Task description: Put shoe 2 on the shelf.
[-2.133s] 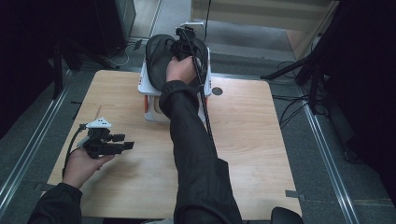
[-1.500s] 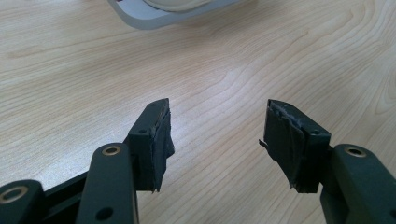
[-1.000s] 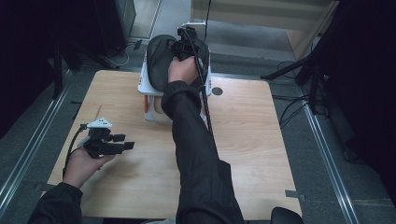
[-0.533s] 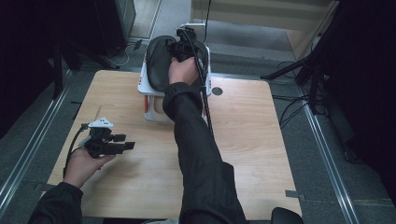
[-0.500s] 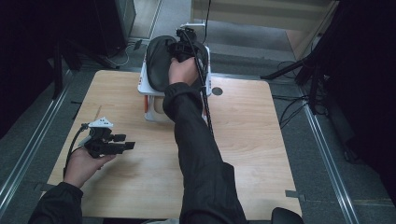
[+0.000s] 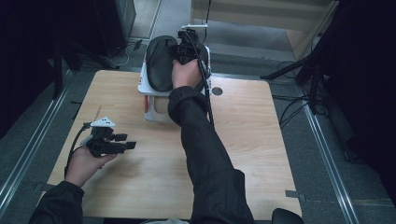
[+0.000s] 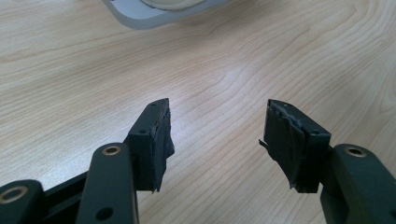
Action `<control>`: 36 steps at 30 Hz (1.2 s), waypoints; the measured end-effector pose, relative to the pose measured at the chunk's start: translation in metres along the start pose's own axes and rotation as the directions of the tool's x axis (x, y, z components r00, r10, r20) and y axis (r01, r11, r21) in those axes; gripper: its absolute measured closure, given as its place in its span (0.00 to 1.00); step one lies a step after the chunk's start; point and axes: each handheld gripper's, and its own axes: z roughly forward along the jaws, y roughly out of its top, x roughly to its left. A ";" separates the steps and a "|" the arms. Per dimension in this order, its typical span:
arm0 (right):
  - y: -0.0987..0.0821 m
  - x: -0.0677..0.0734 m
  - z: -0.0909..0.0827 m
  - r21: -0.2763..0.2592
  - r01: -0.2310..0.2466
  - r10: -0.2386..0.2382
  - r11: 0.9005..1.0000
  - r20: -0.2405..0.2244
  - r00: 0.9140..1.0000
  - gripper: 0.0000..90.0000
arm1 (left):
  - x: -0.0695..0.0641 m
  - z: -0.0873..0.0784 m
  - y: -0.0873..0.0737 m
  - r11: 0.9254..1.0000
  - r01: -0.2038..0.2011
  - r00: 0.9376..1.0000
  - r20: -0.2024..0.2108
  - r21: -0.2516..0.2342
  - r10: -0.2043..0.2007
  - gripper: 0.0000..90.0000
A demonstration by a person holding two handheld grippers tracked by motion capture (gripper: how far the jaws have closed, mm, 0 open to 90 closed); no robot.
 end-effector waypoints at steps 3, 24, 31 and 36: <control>-0.002 -0.001 -0.006 -0.004 0.009 -0.009 1.000 -0.015 1.000 0.60 | 0.000 0.000 0.000 1.000 0.000 1.000 -0.001 0.006 0.000 0.47; -0.019 -0.008 -0.047 0.013 0.120 -0.117 0.993 -0.144 0.983 0.73 | 0.000 0.004 0.001 1.000 -0.001 1.000 -0.005 0.017 0.001 0.47; -0.032 -0.013 -0.056 0.013 0.136 -0.131 0.991 -0.186 0.974 0.73 | 0.000 0.003 0.001 1.000 0.002 1.000 -0.006 0.014 -0.002 0.47; -0.043 -0.019 -0.060 0.026 0.146 -0.137 0.989 -0.214 0.967 0.77 | 0.000 0.003 0.001 1.000 -0.001 1.000 -0.010 0.012 0.001 0.47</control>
